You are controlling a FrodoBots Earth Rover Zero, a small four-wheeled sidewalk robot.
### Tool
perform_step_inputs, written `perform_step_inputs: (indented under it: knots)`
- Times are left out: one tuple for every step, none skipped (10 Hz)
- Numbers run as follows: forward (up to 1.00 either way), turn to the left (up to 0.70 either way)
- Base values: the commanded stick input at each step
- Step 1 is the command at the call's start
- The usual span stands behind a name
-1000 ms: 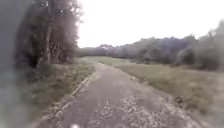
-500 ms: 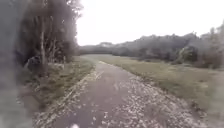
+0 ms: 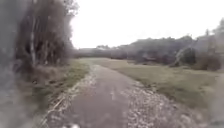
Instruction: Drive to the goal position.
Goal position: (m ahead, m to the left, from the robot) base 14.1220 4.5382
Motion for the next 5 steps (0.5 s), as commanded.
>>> perform_step_inputs:
  knots:
    - [0.85, 0.01]
    - [0.85, 0.01]
    - [0.85, 0.01]
    - [0.85, 0.01]
    - [0.85, 0.01]
